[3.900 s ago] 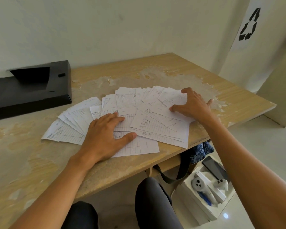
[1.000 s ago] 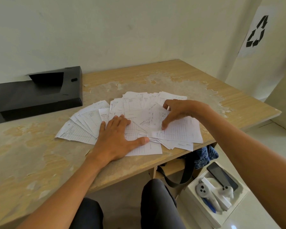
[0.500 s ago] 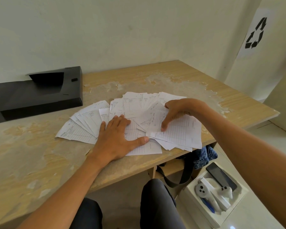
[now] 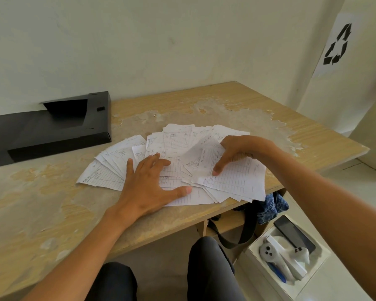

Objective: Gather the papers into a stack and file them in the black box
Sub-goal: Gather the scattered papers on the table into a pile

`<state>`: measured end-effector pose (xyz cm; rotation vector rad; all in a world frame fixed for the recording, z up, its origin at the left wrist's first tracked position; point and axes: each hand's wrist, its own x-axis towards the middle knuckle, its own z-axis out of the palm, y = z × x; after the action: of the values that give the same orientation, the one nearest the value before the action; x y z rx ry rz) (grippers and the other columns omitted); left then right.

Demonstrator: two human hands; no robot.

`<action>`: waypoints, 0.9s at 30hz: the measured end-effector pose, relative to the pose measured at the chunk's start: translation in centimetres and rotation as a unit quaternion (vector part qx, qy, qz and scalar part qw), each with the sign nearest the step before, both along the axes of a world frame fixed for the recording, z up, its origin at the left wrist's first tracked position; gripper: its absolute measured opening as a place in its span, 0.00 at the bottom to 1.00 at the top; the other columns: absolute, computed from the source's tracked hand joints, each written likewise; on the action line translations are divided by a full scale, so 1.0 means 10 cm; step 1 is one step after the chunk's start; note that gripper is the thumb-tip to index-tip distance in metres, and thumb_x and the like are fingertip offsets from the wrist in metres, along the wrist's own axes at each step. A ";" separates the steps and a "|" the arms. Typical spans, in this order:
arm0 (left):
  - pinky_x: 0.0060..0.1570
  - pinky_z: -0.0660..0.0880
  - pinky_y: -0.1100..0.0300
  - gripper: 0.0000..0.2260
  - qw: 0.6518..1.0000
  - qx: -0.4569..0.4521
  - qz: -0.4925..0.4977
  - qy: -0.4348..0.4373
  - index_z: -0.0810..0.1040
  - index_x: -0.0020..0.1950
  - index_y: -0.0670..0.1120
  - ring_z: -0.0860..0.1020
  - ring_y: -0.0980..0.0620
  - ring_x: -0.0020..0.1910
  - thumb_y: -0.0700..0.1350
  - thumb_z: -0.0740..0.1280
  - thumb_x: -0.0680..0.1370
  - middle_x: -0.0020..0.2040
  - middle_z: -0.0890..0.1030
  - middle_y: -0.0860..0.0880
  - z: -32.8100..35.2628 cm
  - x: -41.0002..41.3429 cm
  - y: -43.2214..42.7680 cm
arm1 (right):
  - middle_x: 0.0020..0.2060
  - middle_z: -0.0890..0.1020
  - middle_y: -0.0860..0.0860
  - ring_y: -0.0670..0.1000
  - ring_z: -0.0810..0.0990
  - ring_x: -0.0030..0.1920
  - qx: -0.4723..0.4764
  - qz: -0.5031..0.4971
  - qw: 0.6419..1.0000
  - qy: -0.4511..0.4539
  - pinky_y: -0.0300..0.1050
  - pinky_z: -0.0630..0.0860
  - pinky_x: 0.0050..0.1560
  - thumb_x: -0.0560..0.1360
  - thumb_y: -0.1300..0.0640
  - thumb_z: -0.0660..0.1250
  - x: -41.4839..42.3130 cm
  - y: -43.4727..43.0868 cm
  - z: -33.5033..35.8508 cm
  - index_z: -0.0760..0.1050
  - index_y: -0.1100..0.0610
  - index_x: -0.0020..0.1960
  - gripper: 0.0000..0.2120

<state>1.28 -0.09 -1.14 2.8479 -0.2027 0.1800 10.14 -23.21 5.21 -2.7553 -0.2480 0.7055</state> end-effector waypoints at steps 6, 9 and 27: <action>0.73 0.42 0.43 0.49 0.999 -0.024 0.005 0.039 0.61 0.71 0.58 0.52 0.52 0.76 0.82 0.49 0.56 0.78 0.55 0.51 -0.05 -0.06 0.06 | 0.54 0.78 0.52 0.55 0.77 0.53 -0.005 0.017 0.999 -0.033 0.50 0.77 0.57 0.60 0.47 0.79 -0.02 0.03 -0.05 0.70 0.59 0.60 0.35; 0.73 0.43 0.43 0.48 0.999 -0.024 0.007 0.039 0.61 0.71 0.58 0.52 0.52 0.76 0.81 0.49 0.56 0.77 0.55 0.51 -0.05 -0.05 0.05 | 0.54 0.79 0.54 0.55 0.78 0.52 -0.020 0.021 0.999 -0.040 0.52 0.77 0.57 0.59 0.46 0.79 -0.01 0.05 -0.07 0.71 0.60 0.61 0.37; 0.73 0.44 0.42 0.50 0.999 -0.022 0.013 0.045 0.61 0.71 0.57 0.53 0.51 0.76 0.82 0.48 0.54 0.77 0.56 0.51 -0.03 -0.06 0.04 | 0.52 0.78 0.54 0.56 0.78 0.51 -0.020 0.026 0.999 -0.044 0.52 0.78 0.56 0.61 0.46 0.78 -0.01 0.03 -0.14 0.71 0.60 0.61 0.34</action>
<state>0.68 0.31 -1.49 2.8088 -0.1427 0.0594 10.05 -22.93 3.81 -2.8301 -0.3291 0.6101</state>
